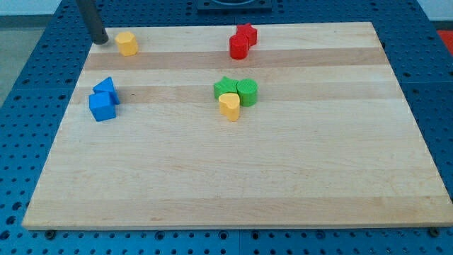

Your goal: Push the yellow hexagon towards center

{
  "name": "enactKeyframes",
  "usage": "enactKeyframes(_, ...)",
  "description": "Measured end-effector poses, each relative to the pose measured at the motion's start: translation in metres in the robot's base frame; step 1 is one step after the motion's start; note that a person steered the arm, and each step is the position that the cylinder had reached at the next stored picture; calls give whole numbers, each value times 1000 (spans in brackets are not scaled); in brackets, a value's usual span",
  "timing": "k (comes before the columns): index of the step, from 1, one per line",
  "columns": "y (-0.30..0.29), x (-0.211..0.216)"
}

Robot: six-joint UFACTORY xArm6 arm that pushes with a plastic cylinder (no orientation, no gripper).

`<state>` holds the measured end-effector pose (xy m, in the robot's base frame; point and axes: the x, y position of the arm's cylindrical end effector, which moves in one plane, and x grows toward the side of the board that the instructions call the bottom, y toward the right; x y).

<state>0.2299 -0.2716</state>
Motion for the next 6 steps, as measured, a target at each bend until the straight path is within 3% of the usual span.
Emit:
enactKeyframes(2, 40, 2)
enactKeyframes(6, 104, 59)
